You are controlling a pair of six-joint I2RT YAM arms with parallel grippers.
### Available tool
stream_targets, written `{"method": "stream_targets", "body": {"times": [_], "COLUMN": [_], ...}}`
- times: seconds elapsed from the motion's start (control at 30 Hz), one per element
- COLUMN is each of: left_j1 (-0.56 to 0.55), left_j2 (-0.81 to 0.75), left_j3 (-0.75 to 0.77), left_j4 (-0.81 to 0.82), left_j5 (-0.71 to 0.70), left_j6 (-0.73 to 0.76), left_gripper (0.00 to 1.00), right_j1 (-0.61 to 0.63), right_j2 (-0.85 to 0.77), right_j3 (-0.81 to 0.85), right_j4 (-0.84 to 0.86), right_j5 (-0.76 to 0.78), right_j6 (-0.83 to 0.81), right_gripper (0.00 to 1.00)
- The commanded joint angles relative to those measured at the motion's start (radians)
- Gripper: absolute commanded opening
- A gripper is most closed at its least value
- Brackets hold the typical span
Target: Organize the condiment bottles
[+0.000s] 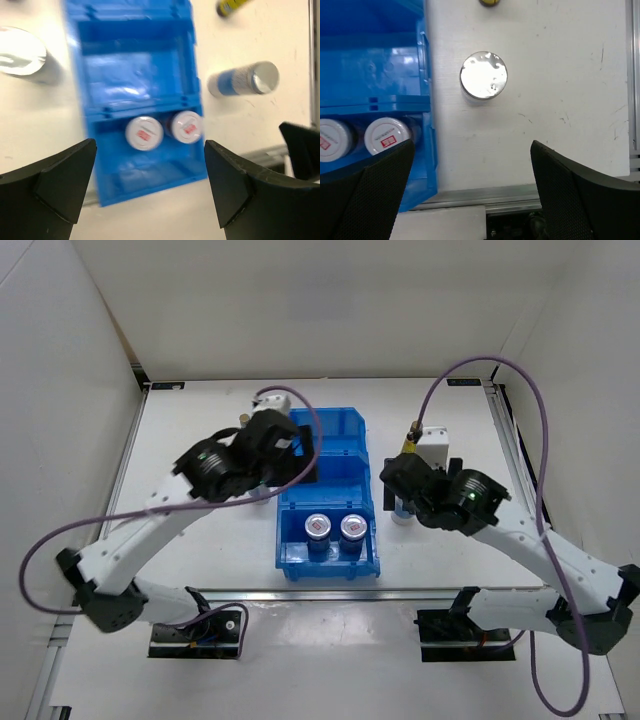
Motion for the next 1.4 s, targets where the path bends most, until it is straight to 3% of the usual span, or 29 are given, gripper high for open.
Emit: {"method": "stream_targets", "body": {"times": [0.0, 0.27, 0.43, 0.57, 0.77, 0.97, 1.1, 1.2, 1.37], "left_j1": [-0.002, 0.052, 0.073, 0.073, 0.073, 0.073, 0.073, 0.073, 0.073], "left_j2": [-0.136, -0.424, -0.498, -0.512, -0.464, -0.453, -0.473, -0.484, -0.473], "left_j3": [-0.102, -0.385, -0.575, -0.606, -0.606, -0.606, -0.615, -0.615, -0.624], "left_j4": [-0.047, -0.058, -0.058, -0.047, -0.047, -0.047, -0.047, -0.047, -0.047], "left_j5": [-0.187, -0.388, -0.485, -0.495, -0.513, -0.513, -0.513, -0.513, -0.513], "left_j6": [0.113, 0.158, 0.068, 0.043, 0.055, 0.046, 0.046, 0.037, 0.037], "left_gripper": [0.99, 0.99, 0.99, 0.99, 0.99, 0.99, 0.99, 0.99, 0.99], "right_j1": [-0.110, -0.301, -0.393, -0.451, -0.474, -0.464, -0.464, -0.464, -0.454], "right_j2": [0.044, 0.113, 0.171, 0.217, 0.286, 0.210, 0.110, 0.097, 0.087], "right_j3": [-0.041, -0.127, -0.127, -0.127, -0.145, -0.118, -0.046, 0.040, 0.091], "right_j4": [0.102, 0.230, 0.288, 0.299, 0.328, 0.296, 0.266, 0.233, 0.298], "right_j5": [-0.107, -0.328, -0.430, -0.488, -0.559, -0.485, -0.418, -0.408, -0.546], "right_j6": [-0.116, -0.219, -0.279, -0.312, -0.331, -0.310, -0.300, -0.310, -0.329], "right_gripper": [1.00, 1.00, 1.00, 1.00, 0.82, 0.52, 0.23, 0.13, 0.04]}}
